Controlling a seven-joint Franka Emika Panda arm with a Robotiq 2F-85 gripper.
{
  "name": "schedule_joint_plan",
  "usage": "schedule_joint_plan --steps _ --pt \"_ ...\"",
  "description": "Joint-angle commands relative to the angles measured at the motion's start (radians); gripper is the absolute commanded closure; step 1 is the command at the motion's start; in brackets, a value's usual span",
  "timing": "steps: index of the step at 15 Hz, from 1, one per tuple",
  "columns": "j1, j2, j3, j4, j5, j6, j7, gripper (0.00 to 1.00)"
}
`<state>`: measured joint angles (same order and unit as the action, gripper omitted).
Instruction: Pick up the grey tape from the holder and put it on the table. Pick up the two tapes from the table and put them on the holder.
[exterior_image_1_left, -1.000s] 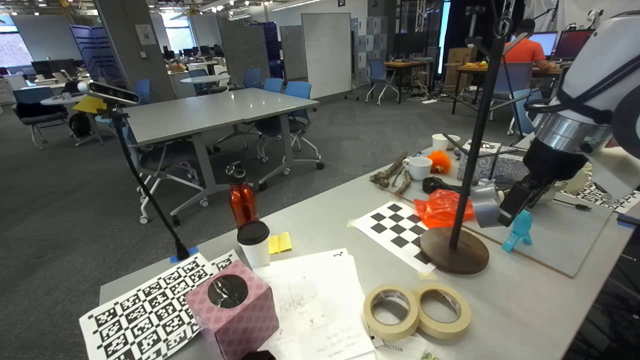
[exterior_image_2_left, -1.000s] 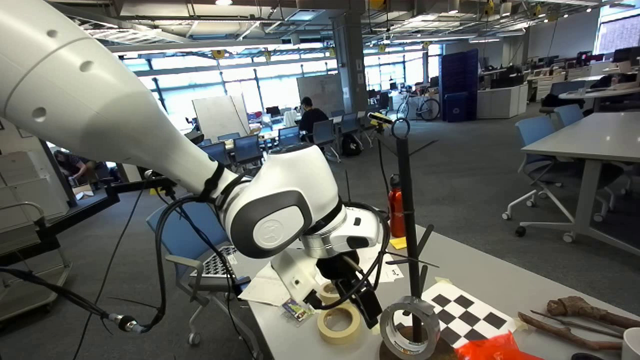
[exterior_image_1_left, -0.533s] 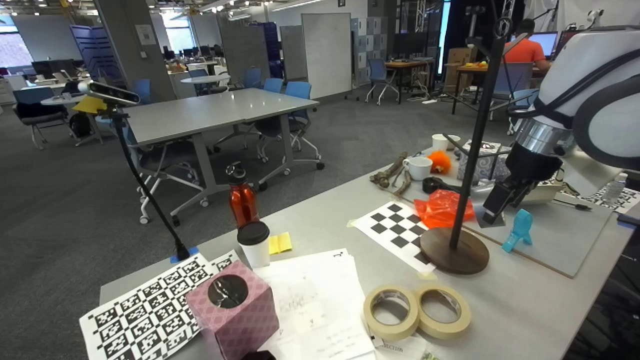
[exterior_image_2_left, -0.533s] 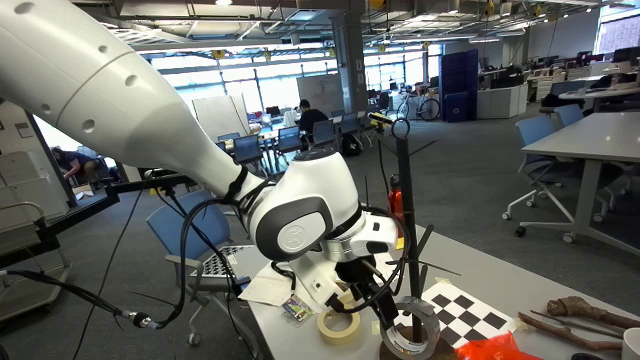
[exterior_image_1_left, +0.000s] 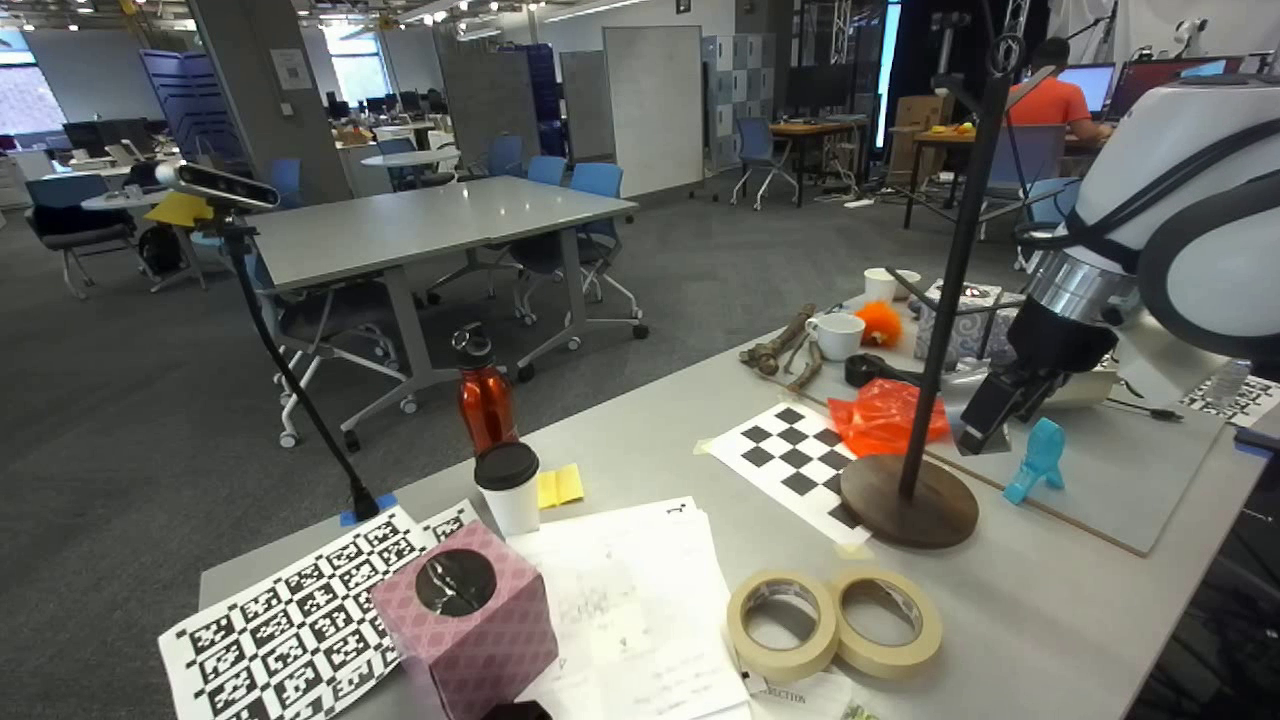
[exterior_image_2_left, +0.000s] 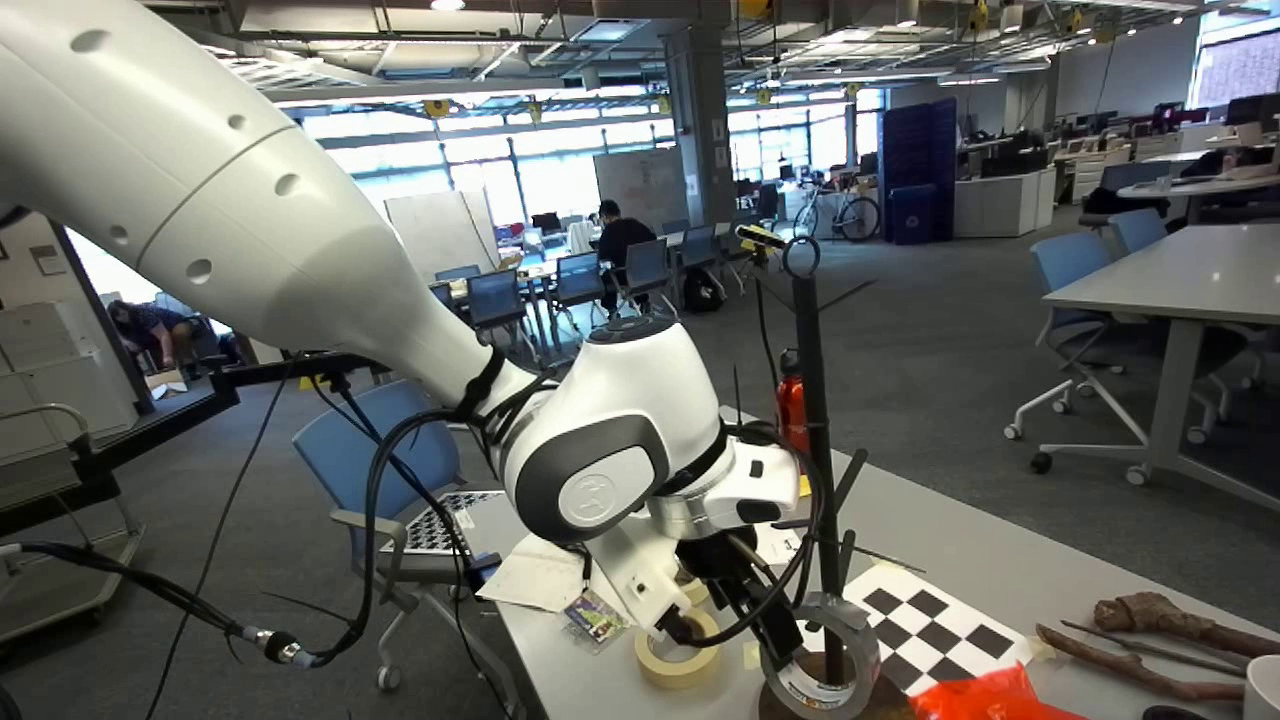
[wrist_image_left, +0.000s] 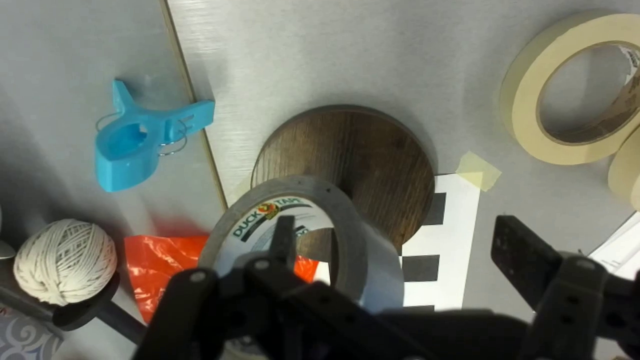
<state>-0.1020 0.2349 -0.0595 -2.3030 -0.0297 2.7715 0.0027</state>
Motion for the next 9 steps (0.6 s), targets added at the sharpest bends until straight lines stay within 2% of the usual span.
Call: schedule_joint_plan --steps 1,5,9 --pt "0.009 -0.001 -0.008 0.001 0.004 -0.003 -0.003 0.0" --pt "0.007 -0.02 -0.001 -0.034 0.019 0.075 -0.006 0.0" --pt "0.009 -0.014 -0.007 -0.074 0.012 0.217 0.005 0.0"
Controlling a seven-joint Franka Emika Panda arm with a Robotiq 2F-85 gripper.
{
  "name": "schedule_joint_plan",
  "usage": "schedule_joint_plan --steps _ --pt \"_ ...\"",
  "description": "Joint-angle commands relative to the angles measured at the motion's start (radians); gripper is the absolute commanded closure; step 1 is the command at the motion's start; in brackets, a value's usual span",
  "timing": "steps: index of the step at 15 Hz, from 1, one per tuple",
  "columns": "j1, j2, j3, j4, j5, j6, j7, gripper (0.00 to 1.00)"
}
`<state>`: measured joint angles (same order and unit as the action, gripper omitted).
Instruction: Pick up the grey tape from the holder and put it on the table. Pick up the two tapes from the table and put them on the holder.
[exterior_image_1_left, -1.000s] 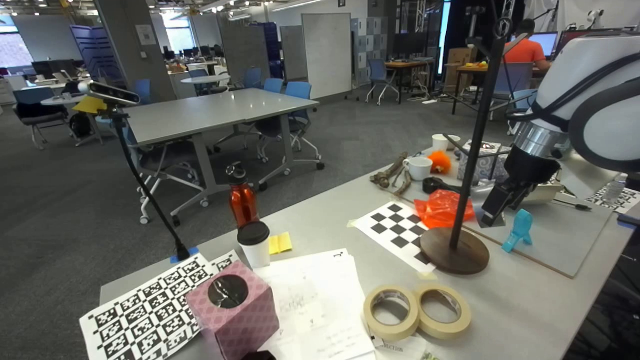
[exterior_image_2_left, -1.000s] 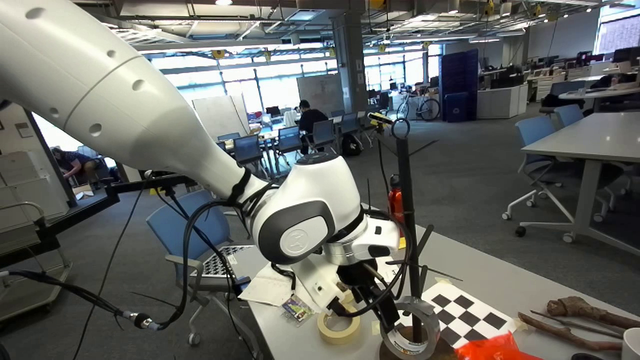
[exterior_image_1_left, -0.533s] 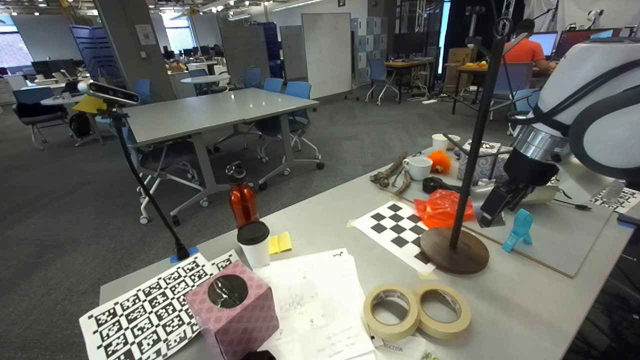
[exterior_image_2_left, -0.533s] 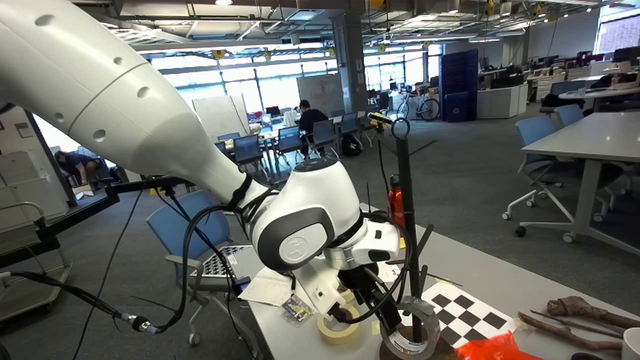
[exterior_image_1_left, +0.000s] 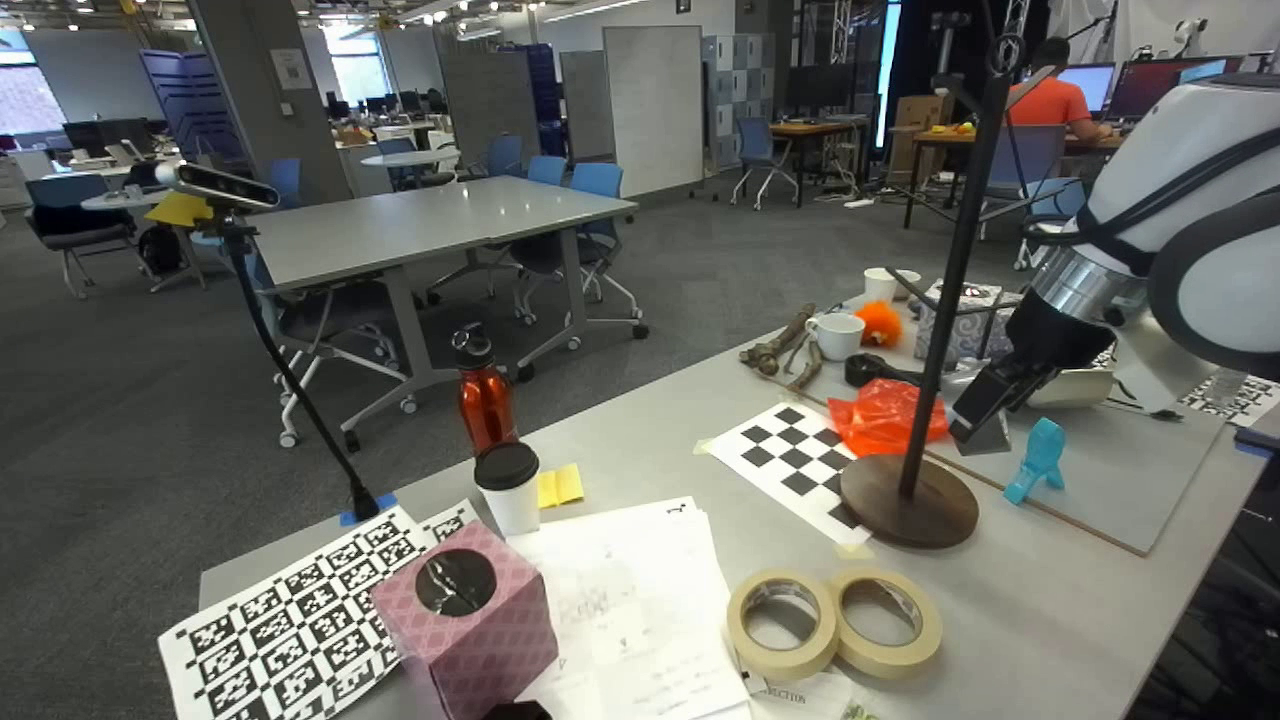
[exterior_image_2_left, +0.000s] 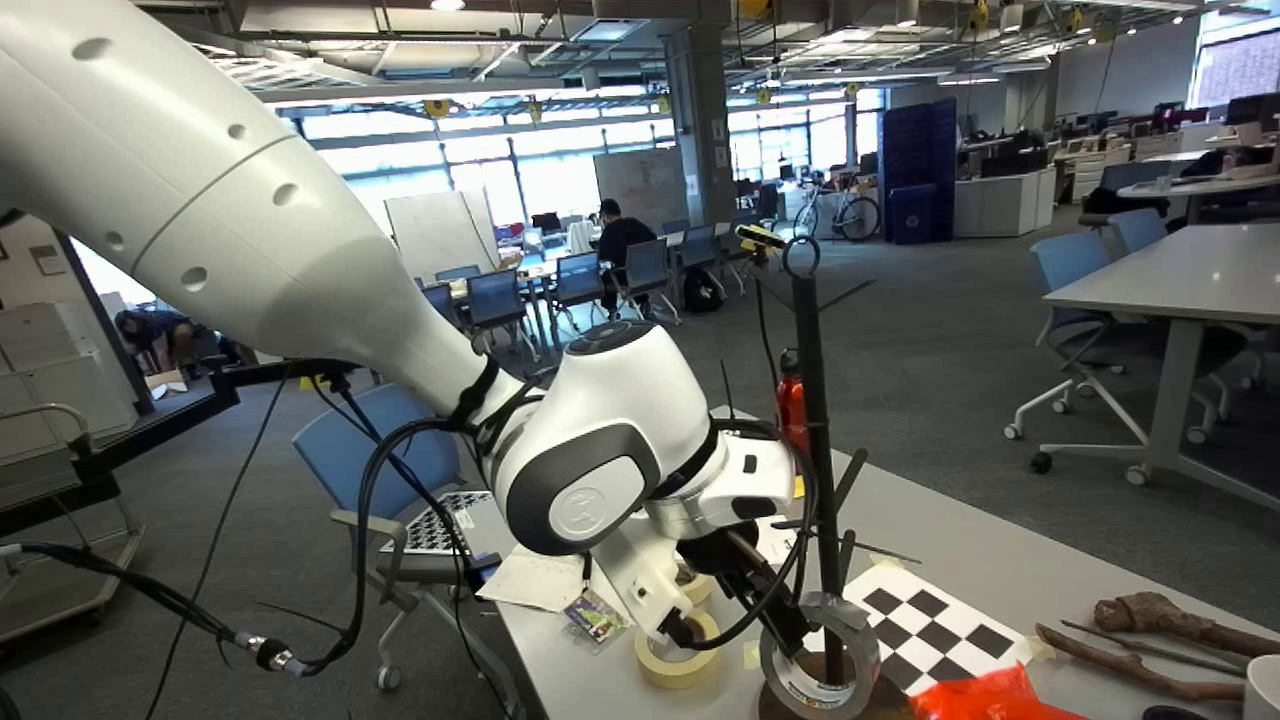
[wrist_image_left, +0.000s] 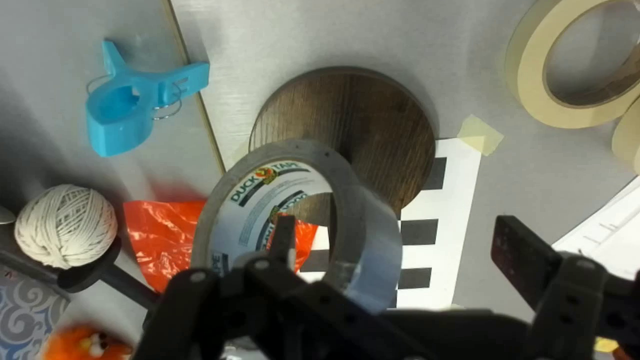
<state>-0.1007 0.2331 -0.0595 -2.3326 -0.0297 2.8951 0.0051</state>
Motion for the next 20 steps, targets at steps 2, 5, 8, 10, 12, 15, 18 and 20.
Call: schedule_joint_plan --steps 2,5,8,10,12,15,18,20 --pt "0.011 -0.003 -0.011 -0.059 0.008 0.136 0.006 0.0" --pt "0.004 0.0 -0.001 -0.078 0.021 0.145 -0.001 0.0" --pt "0.003 -0.003 -0.001 -0.088 0.02 0.147 -0.004 0.0" --pt "0.009 0.001 -0.01 -0.082 0.009 0.159 0.001 0.0" --pt "0.008 0.003 -0.004 -0.074 0.013 0.166 -0.002 0.0" --pt "0.009 0.01 0.002 -0.066 0.017 0.166 -0.002 0.0" --pt "0.014 0.015 0.007 -0.061 0.017 0.162 -0.003 0.0" --pt "0.017 0.018 0.009 -0.057 0.017 0.161 -0.002 0.0"
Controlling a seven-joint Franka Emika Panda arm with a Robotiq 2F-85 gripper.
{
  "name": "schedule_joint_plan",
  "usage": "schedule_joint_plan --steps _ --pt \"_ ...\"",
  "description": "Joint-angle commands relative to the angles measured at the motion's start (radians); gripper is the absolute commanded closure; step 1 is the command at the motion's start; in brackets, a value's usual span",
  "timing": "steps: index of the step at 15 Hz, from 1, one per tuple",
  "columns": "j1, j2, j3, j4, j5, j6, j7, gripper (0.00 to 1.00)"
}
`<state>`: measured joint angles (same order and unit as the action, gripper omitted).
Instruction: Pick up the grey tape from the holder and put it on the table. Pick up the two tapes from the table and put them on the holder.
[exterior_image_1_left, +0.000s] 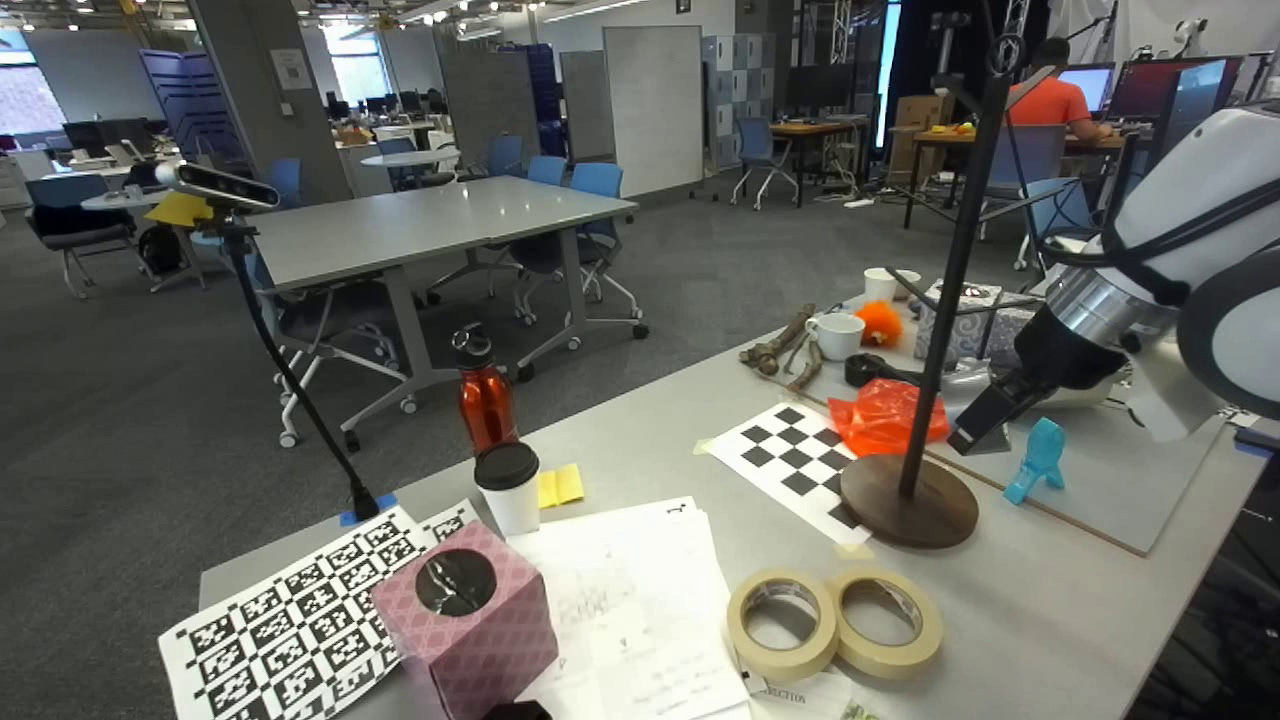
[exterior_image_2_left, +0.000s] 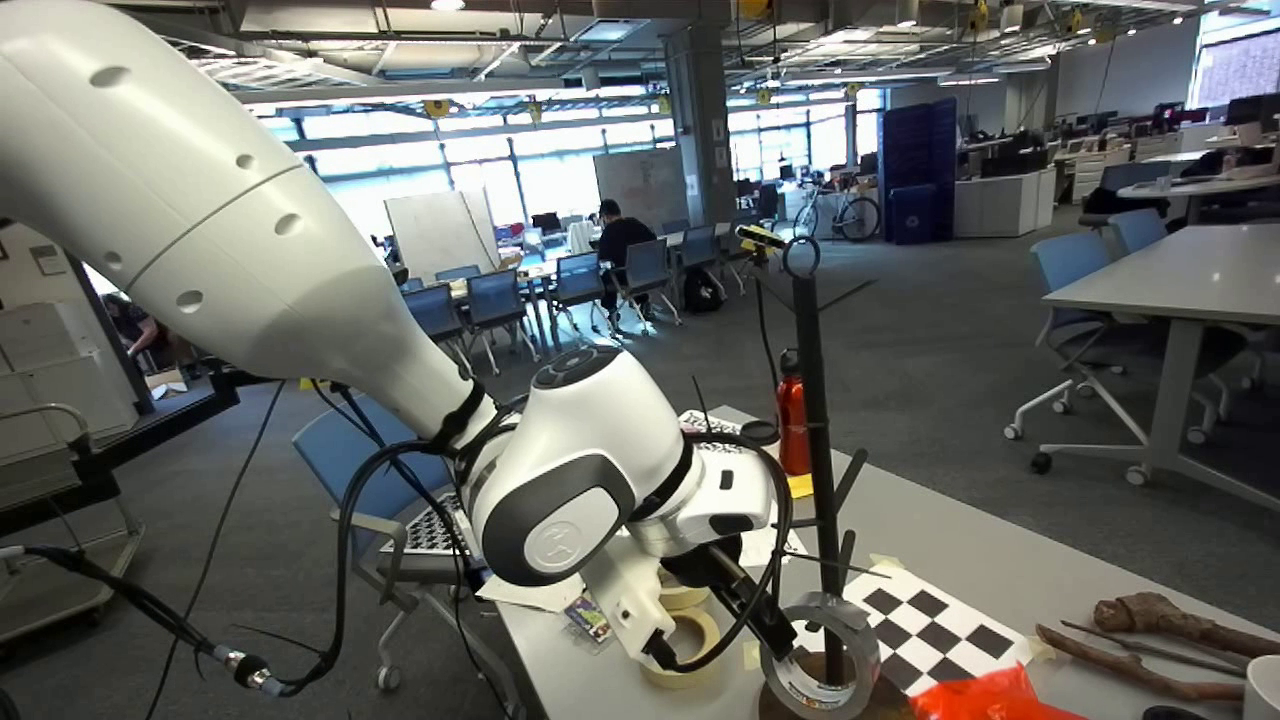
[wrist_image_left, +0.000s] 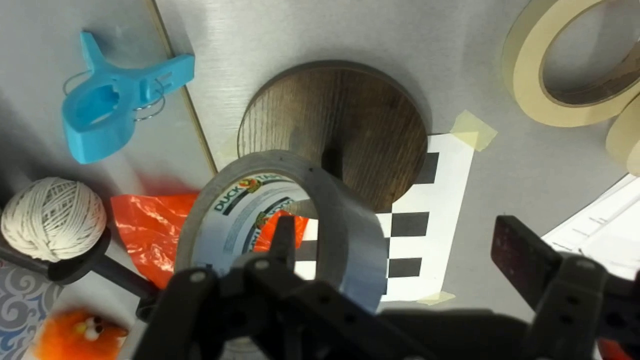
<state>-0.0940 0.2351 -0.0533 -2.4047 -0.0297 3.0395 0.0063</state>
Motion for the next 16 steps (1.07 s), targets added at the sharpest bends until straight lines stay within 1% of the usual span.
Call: schedule_joint_plan --steps 1,12,13,14,16 --pt "0.009 0.017 0.005 0.017 0.019 0.015 -0.003 0.0" --pt "0.007 0.05 0.007 0.066 0.031 0.011 0.014 0.0" --pt "0.006 0.052 0.009 0.067 0.034 0.01 0.016 0.05" --pt "0.004 0.054 0.012 0.067 0.039 0.01 0.019 0.26" --pt "-0.001 0.056 0.017 0.065 0.051 0.01 0.019 0.31"
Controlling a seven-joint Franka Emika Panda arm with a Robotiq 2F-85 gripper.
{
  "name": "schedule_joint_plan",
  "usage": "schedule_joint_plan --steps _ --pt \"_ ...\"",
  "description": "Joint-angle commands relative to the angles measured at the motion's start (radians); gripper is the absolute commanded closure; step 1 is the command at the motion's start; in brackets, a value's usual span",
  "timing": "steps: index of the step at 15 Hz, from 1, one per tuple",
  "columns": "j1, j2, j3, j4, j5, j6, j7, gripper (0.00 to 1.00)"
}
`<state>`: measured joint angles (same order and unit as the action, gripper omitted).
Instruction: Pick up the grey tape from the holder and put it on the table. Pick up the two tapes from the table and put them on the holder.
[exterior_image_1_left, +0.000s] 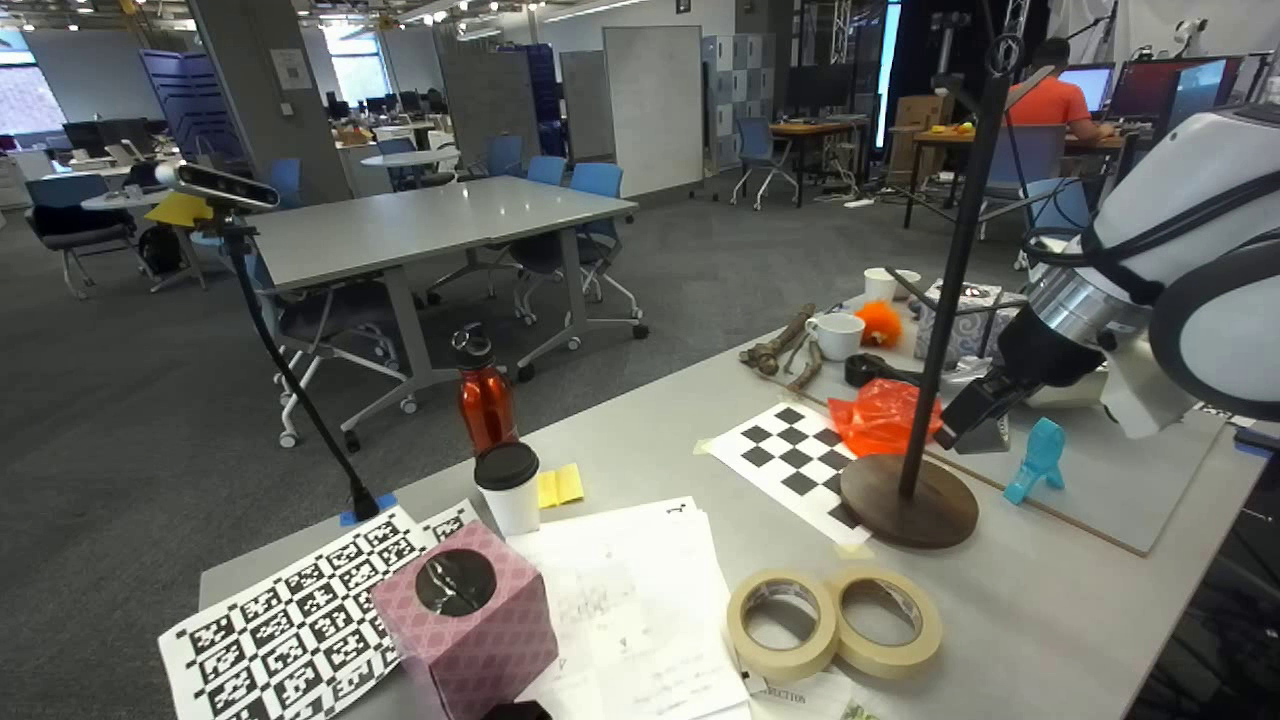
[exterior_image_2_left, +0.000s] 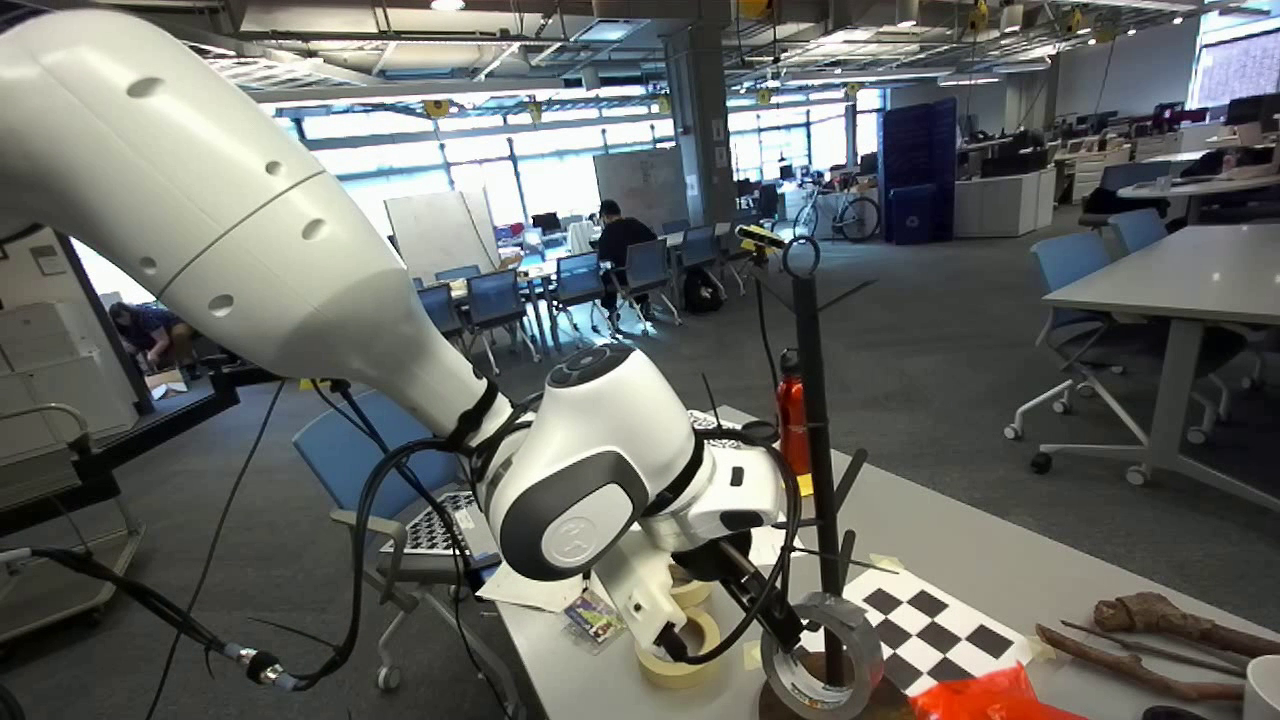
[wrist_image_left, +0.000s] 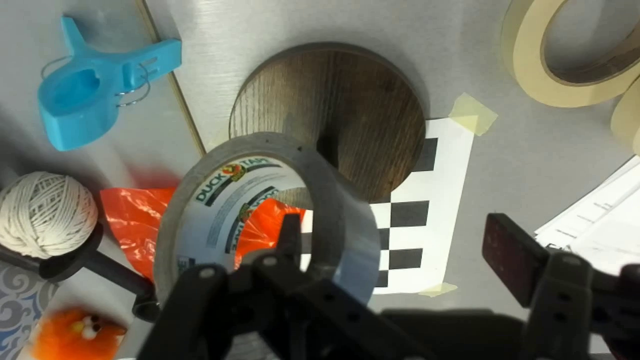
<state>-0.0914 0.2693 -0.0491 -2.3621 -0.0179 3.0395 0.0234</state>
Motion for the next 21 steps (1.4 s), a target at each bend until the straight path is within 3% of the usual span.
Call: schedule_joint_plan --steps 1,6,9,10,21 --pt "-0.004 0.022 0.013 0.019 0.047 0.013 0.004 0.38" --pt "-0.012 0.018 0.017 0.013 0.08 0.019 0.005 0.78" --pt "-0.011 0.008 0.01 0.008 0.095 0.024 0.012 0.98" --pt "-0.009 0.005 0.005 0.006 0.094 0.024 0.016 0.94" --pt "0.025 -0.029 -0.068 -0.035 0.062 0.035 0.076 0.94"
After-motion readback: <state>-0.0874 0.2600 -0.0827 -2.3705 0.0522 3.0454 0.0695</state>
